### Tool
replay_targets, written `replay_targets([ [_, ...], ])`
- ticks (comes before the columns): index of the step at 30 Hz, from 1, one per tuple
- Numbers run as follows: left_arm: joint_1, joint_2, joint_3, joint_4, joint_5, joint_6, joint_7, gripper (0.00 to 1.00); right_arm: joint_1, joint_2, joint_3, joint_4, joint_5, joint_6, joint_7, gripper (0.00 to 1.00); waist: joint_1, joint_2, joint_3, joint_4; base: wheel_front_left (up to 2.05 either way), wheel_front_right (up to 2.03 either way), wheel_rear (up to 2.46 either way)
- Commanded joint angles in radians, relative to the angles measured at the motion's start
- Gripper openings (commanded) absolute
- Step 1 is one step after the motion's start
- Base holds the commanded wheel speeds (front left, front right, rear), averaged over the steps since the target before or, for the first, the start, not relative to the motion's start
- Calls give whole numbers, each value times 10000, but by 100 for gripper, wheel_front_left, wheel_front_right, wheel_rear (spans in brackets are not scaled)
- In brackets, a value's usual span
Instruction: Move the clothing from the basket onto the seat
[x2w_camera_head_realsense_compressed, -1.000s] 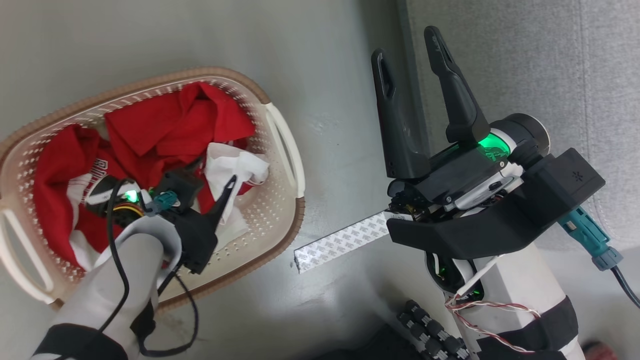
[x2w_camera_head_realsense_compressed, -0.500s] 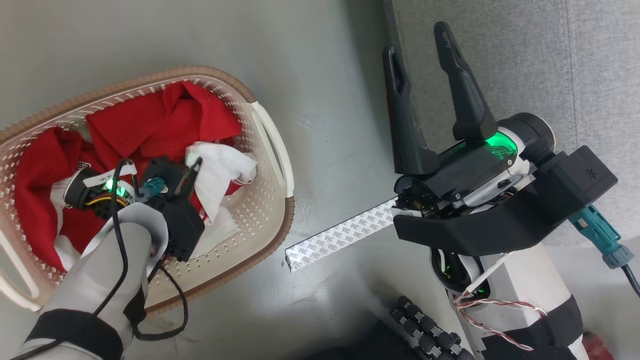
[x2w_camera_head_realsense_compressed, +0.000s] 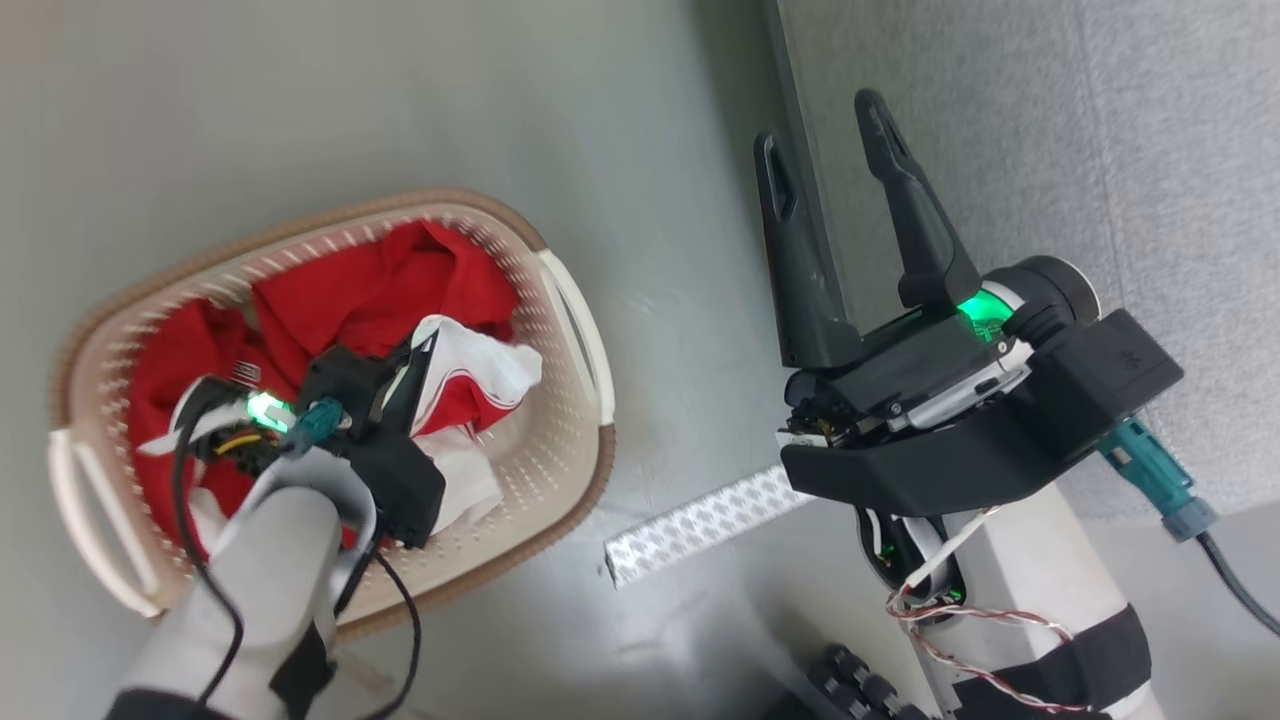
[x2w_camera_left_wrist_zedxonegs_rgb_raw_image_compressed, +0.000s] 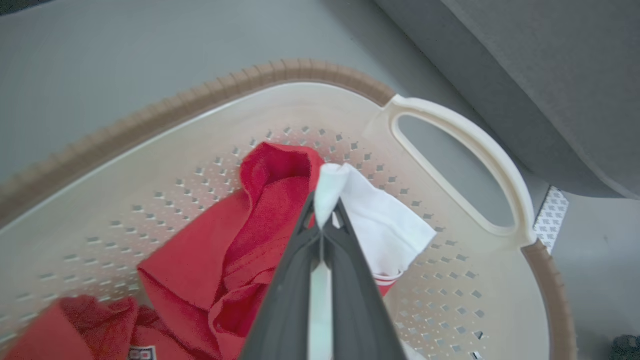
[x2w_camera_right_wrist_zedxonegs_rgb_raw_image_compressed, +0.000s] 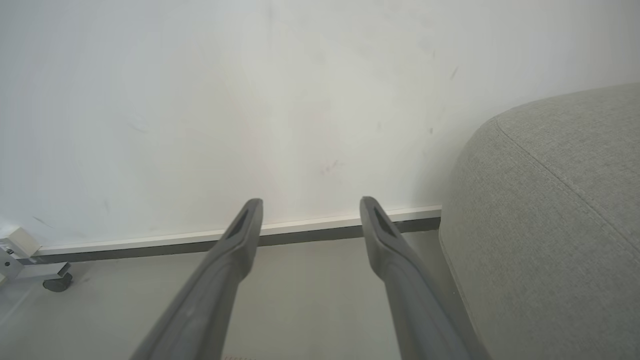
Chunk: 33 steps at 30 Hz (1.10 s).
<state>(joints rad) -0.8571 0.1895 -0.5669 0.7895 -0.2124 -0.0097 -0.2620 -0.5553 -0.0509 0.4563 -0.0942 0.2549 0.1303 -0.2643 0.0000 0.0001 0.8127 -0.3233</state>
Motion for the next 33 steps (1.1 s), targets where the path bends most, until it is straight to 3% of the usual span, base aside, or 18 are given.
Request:
replay_targets([
  [1, 496, 75, 171, -319, -118, 97, -33, 0, 210, 6, -31, 70, -140, 8, -10, 100, 0, -1, -887, 499, 0, 0, 0],
  [6, 1590, -54, 944, -1921, -183, 272, -36, 0, 611, 3, -1, 436, -540, 8, -12, 100, 0, -1, -1907, 969, 0, 0, 0],
  [18, 3437, -714, 2278, -4504, 304, -44, -36, 0, 1912, -213, -298, 1117, -813, 8, -10, 100, 0, -1, -4150, 1981, 0, 0, 0],
  [33, 3902, -1151, 3110, -6935, 1136, -416, -36, 0, 3032, -591, 551, 1990, -120, 8, -10, 100, 0, -1, -6172, 2216, 0, 0, 0],
])
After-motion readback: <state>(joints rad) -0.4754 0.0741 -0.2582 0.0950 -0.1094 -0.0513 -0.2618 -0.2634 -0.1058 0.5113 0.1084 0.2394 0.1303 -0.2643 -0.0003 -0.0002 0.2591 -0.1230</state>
